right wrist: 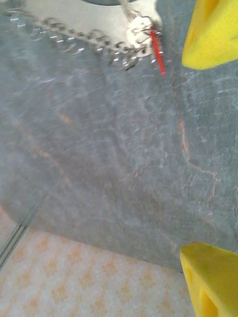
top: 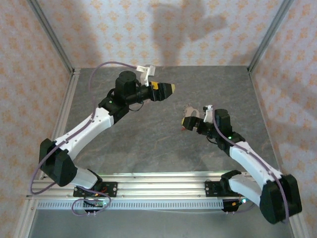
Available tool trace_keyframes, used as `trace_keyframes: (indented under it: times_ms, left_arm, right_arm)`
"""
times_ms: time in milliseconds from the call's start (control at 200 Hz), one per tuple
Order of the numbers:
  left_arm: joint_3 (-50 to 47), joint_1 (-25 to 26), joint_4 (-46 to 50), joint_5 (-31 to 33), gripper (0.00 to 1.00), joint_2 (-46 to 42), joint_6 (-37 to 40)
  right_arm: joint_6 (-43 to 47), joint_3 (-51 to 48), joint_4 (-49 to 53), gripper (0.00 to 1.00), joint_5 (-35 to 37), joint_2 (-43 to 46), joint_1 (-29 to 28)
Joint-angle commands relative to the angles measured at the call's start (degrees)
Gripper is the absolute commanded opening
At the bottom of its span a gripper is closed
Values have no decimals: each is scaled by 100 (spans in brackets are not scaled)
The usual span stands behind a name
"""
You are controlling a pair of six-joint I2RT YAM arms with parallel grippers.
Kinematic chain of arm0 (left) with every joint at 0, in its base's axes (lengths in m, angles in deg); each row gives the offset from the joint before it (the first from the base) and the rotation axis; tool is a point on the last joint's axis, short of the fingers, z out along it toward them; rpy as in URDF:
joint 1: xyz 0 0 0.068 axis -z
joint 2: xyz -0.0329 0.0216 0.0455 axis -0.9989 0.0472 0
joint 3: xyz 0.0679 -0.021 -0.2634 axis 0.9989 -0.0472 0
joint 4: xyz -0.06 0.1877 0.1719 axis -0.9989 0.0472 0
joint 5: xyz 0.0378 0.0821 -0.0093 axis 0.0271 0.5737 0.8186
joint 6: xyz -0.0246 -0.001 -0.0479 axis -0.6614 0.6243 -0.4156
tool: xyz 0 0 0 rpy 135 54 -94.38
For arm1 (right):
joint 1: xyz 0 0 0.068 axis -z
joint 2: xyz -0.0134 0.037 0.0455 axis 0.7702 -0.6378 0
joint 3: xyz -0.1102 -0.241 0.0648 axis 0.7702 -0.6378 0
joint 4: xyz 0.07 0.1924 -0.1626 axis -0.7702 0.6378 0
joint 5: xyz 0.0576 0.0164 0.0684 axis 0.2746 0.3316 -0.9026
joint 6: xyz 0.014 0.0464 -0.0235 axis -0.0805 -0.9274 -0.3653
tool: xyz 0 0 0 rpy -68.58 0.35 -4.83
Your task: Put the keys on the keyring
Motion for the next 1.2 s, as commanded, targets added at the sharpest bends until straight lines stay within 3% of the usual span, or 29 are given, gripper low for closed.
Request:
trace_keyframes:
  times_ms: [0, 170, 310, 405, 621, 801, 926, 1116, 1196]
  left_arm:
    - [-119, 19, 198, 562, 91, -422, 145]
    - [-741, -3, 440, 2474, 92, -1193, 683]
    - [-1623, -174, -145, 4307, 96, -1940, 1723]
    - [-2153, -569, -451, 4803, 98, -2239, 2432]
    - [-3485, -1914, -668, 4893, 98, -2408, 2581]
    - [-4611, -2506, -1908, 4808, 98, -1882, 2441]
    - [-4856, -2604, -2703, 4549, 97, -1136, 2688]
    - [-5046, -3067, -3609, 3927, 98, -490, 2601]
    - [-4948, -3252, -3798, 3641, 98, -141, 2509]
  right_arm:
    - [341, 593, 833, 92, 650, 356, 196]
    - [286, 1182, 1063, 94, 2242, 346, 669]
    - [217, 1228, 688, 99, 3792, 213, 980]
    - [374, 986, 129, 100, 4609, 25, 1197]
    - [645, 505, -570, 100, 5605, -467, 1691]
    - [1026, -13, -1270, 100, 6134, -843, 1778]
    - [1231, -456, -2209, 100, 6089, -1206, 1796]
    - [1514, -1406, -4718, 100, 5676, -2192, 1796]
    - [1665, -1325, -4910, 100, 5430, -2515, 1813]
